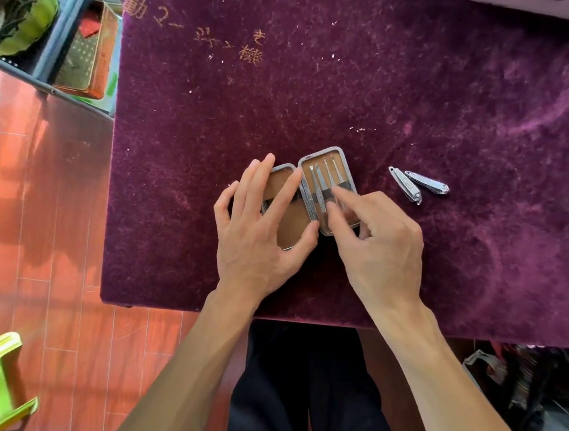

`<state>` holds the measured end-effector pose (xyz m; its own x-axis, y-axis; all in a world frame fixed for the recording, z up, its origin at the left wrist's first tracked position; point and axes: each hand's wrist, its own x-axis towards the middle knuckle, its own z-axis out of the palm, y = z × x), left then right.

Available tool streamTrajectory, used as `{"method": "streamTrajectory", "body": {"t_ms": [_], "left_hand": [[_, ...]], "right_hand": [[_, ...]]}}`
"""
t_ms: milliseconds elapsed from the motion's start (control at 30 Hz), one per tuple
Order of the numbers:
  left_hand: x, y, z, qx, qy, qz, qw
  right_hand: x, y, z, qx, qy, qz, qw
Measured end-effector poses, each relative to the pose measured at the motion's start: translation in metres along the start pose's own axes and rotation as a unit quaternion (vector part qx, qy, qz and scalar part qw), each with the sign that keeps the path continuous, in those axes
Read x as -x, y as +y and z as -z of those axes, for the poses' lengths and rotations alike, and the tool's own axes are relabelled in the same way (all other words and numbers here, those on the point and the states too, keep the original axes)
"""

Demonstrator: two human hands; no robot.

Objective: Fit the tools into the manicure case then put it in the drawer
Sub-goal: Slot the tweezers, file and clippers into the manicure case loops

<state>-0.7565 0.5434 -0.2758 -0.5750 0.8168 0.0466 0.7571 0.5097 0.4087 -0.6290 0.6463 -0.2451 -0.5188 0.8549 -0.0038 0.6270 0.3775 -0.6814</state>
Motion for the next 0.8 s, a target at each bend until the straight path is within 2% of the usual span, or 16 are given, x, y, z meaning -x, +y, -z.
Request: {"method": "streamTrajectory", "body": {"t_ms": [133,200,300,433,600,700,800], "left_hand": [[0.000,-0.002,0.003,0.009,-0.017,-0.008,1.000],[0.001,-0.003,0.005,0.015,-0.034,-0.022,0.999],[0.002,-0.004,0.007,0.015,-0.064,-0.041,0.997],[0.002,-0.004,0.010,0.014,-0.081,-0.045,0.996],[0.000,0.002,0.018,0.057,-0.097,-0.028,0.993],[-0.001,0.012,0.031,0.120,-0.108,0.019,0.987],[0.000,0.024,0.048,0.184,-0.058,0.066,0.979]], "right_hand": [[-0.012,0.025,0.032,-0.011,0.078,-0.044,0.996],[-0.021,0.043,0.051,0.004,0.092,-0.083,0.992],[-0.029,0.066,0.069,0.041,0.055,-0.115,0.991],[-0.036,0.080,0.074,0.062,-0.005,-0.103,0.993],[-0.038,0.081,0.073,0.055,-0.004,-0.103,0.993],[-0.036,0.082,0.078,0.049,-0.004,-0.107,0.993],[-0.034,0.077,0.087,-0.026,0.010,-0.126,0.992]]}}
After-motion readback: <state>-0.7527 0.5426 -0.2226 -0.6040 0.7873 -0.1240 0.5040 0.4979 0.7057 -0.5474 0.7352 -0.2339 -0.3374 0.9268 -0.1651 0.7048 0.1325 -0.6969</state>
